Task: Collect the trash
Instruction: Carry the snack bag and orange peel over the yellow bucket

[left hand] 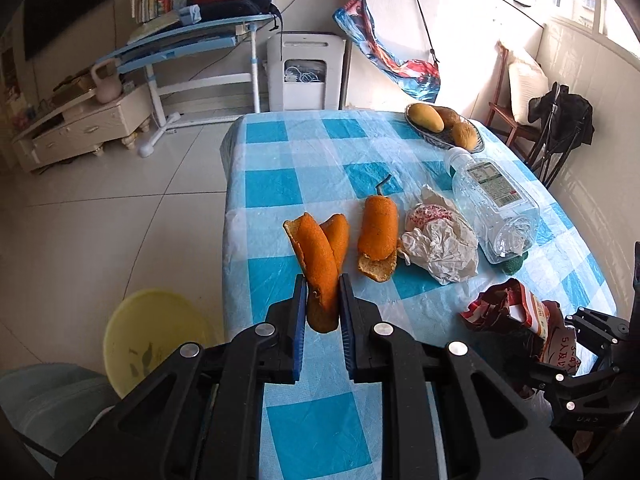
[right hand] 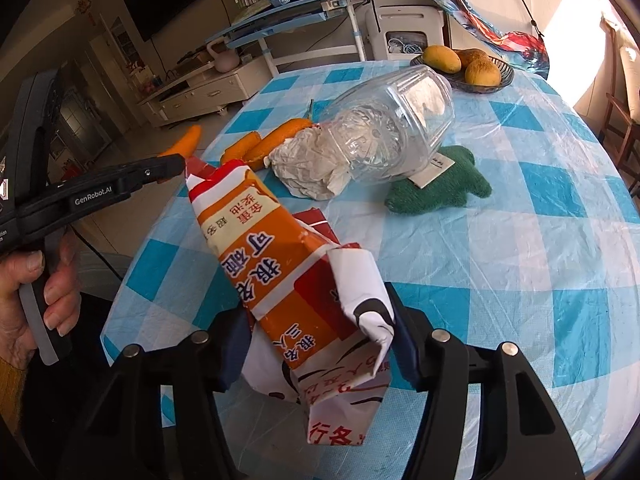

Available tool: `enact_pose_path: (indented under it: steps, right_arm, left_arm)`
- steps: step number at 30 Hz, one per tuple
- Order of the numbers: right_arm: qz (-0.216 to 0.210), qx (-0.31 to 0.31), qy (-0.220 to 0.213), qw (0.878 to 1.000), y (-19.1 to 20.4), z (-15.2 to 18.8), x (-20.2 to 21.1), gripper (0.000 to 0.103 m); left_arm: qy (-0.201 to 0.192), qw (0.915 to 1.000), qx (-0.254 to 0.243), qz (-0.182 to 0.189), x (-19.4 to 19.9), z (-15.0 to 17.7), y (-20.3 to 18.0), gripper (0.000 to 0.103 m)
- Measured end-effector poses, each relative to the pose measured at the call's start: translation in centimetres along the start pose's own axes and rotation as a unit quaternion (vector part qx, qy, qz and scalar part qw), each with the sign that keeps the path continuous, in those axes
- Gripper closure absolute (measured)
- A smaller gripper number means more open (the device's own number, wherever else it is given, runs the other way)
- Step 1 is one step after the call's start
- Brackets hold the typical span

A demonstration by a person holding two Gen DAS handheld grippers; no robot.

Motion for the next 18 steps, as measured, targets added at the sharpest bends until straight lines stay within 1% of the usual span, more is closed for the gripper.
enact_pose_path:
  steps: [4,7,14,18]
  right_arm:
    - [-0.015,0.031,-0.011,0.999,2.0,0.1,0.4,0.045]
    - [-0.02,0.055,-0.014,0.998,3.4,0.5,0.3,0.044]
    - [-0.028,0.078,-0.011,0.996,5.2,1.0,-0.2,0.045]
    - [-0.036,0.089,-0.016,0.995,6.3,0.8,0.2,0.045]
  left_arm:
    - [-0.013,0.9982,0.056,-0.016,0.7,-0.3,3.1,0.087]
    - [-0.02,0.9959,0.084,-0.027,1.0,-0.3,4.7,0.087]
    - [-0.027,0.9921,0.115,-0.044,1.5,-0.2,6.6,0.087]
    - [-0.028,0.988,0.14,-0.058,1.8,0.1,7.9,0.087]
Point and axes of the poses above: each gripper's, at about its wrist camera, not at the fingertips, and x roughly against the way its jaws point, y to its left, z to its underside, the point moved 10 cm from there along -x, roughly the way its jaws point, and after that the axes turned 13 degrees about -x, right-handed, at the moved point
